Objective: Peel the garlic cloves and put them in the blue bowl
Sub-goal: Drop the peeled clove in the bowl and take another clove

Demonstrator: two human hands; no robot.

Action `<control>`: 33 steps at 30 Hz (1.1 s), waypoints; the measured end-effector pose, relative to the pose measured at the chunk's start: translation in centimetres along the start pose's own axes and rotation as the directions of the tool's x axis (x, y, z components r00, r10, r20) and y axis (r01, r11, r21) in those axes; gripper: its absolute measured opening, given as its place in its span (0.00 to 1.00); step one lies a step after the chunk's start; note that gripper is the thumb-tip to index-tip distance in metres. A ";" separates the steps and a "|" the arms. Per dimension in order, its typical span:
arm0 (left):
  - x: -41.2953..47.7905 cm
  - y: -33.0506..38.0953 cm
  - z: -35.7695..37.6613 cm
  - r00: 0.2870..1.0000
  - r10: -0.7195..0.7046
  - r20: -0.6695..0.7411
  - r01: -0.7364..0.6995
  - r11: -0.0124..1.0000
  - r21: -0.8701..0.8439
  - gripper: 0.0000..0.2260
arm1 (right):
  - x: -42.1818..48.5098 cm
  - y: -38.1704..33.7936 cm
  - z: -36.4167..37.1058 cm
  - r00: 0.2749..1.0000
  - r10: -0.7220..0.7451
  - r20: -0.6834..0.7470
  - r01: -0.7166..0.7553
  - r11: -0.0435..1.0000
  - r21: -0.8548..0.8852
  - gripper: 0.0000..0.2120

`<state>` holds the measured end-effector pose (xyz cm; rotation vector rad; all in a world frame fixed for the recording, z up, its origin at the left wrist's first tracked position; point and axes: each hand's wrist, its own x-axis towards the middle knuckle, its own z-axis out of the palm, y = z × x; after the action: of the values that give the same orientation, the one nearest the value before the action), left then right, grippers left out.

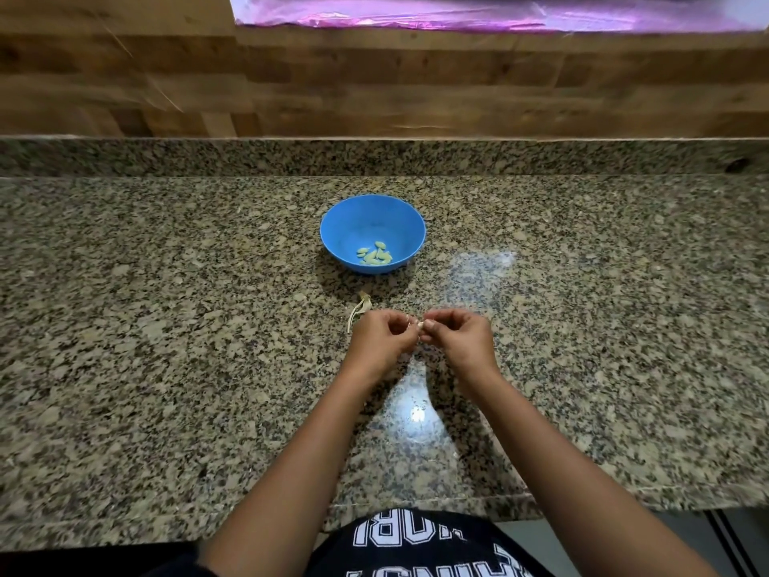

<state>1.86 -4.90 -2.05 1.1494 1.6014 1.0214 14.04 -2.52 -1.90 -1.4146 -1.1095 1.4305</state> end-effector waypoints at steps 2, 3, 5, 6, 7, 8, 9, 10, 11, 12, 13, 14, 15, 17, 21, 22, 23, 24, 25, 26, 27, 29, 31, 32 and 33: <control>0.0 0.0 0.0 1.000 0.019 -0.019 -0.018 0.999 0.030 0.04 | -0.1 -0.1 0.1 1.000 -0.027 0.015 0.028 1.000 -0.015 0.06; 0.0 0.1 0.0 1.000 0.011 -0.020 -0.010 1.000 0.014 0.05 | -0.1 -0.1 0.0 0.999 -0.038 0.019 0.038 0.999 -0.015 0.06; 0.1 0.1 0.0 0.999 -0.045 -0.010 0.044 0.995 -0.086 0.05 | -0.2 -0.1 -0.1 0.999 -0.042 0.020 0.042 0.999 -0.002 0.06; 0.1 0.1 -0.1 0.997 -0.080 -0.003 0.079 0.985 -0.152 0.06 | -0.3 -0.2 -0.1 0.999 -0.039 0.023 0.038 0.999 0.014 0.07; 0.1 0.0 -0.1 0.994 -0.112 0.009 0.112 0.971 -0.213 0.06 | -0.4 -0.1 -0.1 0.999 -0.035 0.028 0.034 0.999 0.034 0.07; 0.2 0.0 -0.1 0.990 -0.140 0.018 0.140 0.958 -0.249 0.07 | -0.5 -0.1 -0.2 0.999 -0.026 0.037 0.024 0.998 0.062 0.07; 0.2 -0.1 -0.1 0.987 -0.160 0.025 0.161 0.947 -0.277 0.07 | -0.5 -0.1 -0.2 0.999 -0.013 0.048 0.009 0.995 0.097 0.06; 0.2 -0.2 -0.1 0.984 -0.178 0.029 0.179 0.936 -0.304 0.07 | -0.6 -0.1 -0.3 0.998 0.005 0.059 -0.013 0.990 0.137 0.06; 0.1 -0.1 0.0 0.980 -0.198 0.034 0.198 0.918 -0.343 0.07 | -0.7 -0.1 -0.3 0.997 0.026 0.068 -0.038 0.983 0.182 0.05; 0.1 -0.1 0.1 0.975 -0.221 0.040 0.219 0.897 -0.384 0.07 | -0.7 -0.1 -0.2 0.996 0.051 0.074 -0.068 0.970 0.235 0.05; 0.1 0.0 0.2 0.969 -0.244 0.050 0.241 0.868 -0.434 0.07 | -0.7 -0.2 -0.2 0.994 0.081 0.079 -0.101 0.949 0.298 0.05; 0.0 0.2 0.4 0.961 -0.271 0.060 0.266 0.836 -0.481 0.06 | -0.8 -0.2 -0.1 0.990 0.111 0.082 -0.134 0.921 0.365 0.05; 0.0 0.3 0.6 0.953 -0.295 0.072 0.287 0.799 -0.528 0.06 | -0.7 -0.3 0.0 0.987 0.137 0.081 -0.158 0.895 0.418 0.05; 0.1 0.3 0.9 0.944 -0.323 0.071 0.302 0.756 -0.581 0.05 | -0.7 -0.4 0.2 0.985 0.162 0.066 -0.174 0.871 0.459 0.05; 0.1 0.0 1.2 0.957 -0.289 0.023 0.264 0.837 -0.479 0.06 | -0.7 -0.5 0.4 0.981 0.182 0.061 -0.189 0.862 0.470 0.05; 0.1 -0.1 1.1 0.964 -0.266 0.001 0.242 0.877 -0.415 0.07 | -0.7 -0.5 0.3 0.978 0.194 0.073 -0.205 0.855 0.477 0.05; 0.1 -0.2 1.0 0.970 -0.241 -0.025 0.217 0.912 -0.347 0.07 | -0.7 -0.5 0.3 0.974 0.206 0.091 -0.224 0.843 0.489 0.05; 0.1 -0.3 0.8 0.975 -0.215 -0.057 0.193 0.944 -0.266 0.06 | -0.6 -0.5 0.1 0.969 0.220 0.108 -0.244 0.826 0.507 0.05; 0.2 -0.5 0.6 0.978 -0.191 -0.088 0.172 0.968 -0.185 0.05 | -0.5 -0.5 0.0 0.964 0.233 0.125 -0.264 0.808 0.527 0.05; 0.2 -0.6 0.4 0.979 -0.170 -0.110 0.157 0.981 -0.114 0.04 | -0.4 -0.5 -0.1 0.959 0.243 0.145 -0.283 0.791 0.543 0.06; 0.3 -0.7 0.2 0.981 -0.153 -0.118 0.144 0.987 -0.075 0.03 | -0.3 -0.5 -0.3 0.953 0.251 0.169 -0.303 0.778 0.550 0.08; 0.2 -0.7 0.0 0.988 -0.119 -0.097 0.115 0.992 -0.042 0.01 | -0.1 -0.7 -0.7 0.938 0.268 0.222 -0.347 0.763 0.546 0.10; 0.1 -0.6 -0.1 0.993 -0.082 -0.085 0.082 0.997 -0.006 0.06 | 0.0 -0.8 -1.0 0.923 0.280 0.265 -0.383 0.750 0.539 0.12; 0.1 -0.6 -0.1 0.994 -0.062 -0.086 0.062 0.998 -0.007 0.06 | 0.0 -0.9 -1.1 0.915 0.280 0.289 -0.397 0.746 0.535 0.12; 0.2 -0.5 0.0 0.995 -0.045 -0.089 0.044 0.999 -0.019 0.06 | 0.0 -0.9 -1.2 0.908 0.279 0.314 -0.410 0.746 0.525 0.13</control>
<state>1.68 -4.85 -2.58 1.0653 1.6778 1.0680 15.17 -2.22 -1.05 -1.0558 -0.4460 2.0207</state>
